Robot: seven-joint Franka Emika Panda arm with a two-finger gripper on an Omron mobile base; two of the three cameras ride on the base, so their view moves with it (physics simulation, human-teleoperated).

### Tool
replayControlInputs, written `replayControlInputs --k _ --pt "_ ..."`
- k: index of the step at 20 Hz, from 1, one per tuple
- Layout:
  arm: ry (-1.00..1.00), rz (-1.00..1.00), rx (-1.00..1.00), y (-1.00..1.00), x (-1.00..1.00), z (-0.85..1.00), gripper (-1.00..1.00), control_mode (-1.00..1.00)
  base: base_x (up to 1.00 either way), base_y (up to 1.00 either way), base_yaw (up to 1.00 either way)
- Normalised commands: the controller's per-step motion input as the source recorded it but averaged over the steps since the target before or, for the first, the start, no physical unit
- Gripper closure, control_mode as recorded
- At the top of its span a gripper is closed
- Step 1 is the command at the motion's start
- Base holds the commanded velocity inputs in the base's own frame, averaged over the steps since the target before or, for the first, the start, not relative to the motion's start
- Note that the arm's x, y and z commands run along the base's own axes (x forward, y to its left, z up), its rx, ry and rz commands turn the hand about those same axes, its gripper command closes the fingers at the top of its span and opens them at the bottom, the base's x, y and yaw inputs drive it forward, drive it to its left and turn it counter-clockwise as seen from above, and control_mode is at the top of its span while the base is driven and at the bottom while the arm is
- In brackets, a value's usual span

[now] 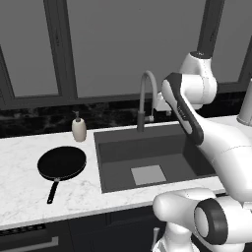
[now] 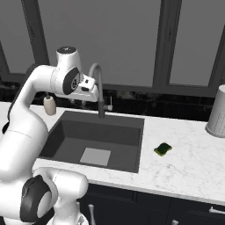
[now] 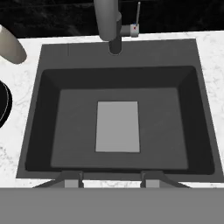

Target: Pick the pan and sponge and place them into the sink. Then turn on the water.

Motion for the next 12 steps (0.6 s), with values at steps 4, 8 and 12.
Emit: replayControlInputs --k 4,8,12 --pt "0.0 0.0 -0.05 0.0 0.0 0.0 -1.0 -1.0 0.0 0.0 0.0" --pt "0.0 0.0 0.0 0.0 0.0 0.0 -1.0 -1.0 0.0 0.0 0.0" --pt "0.0 0.0 0.0 0.18 -0.06 0.0 -1.0 -1.0 0.0 0.0 0.0"
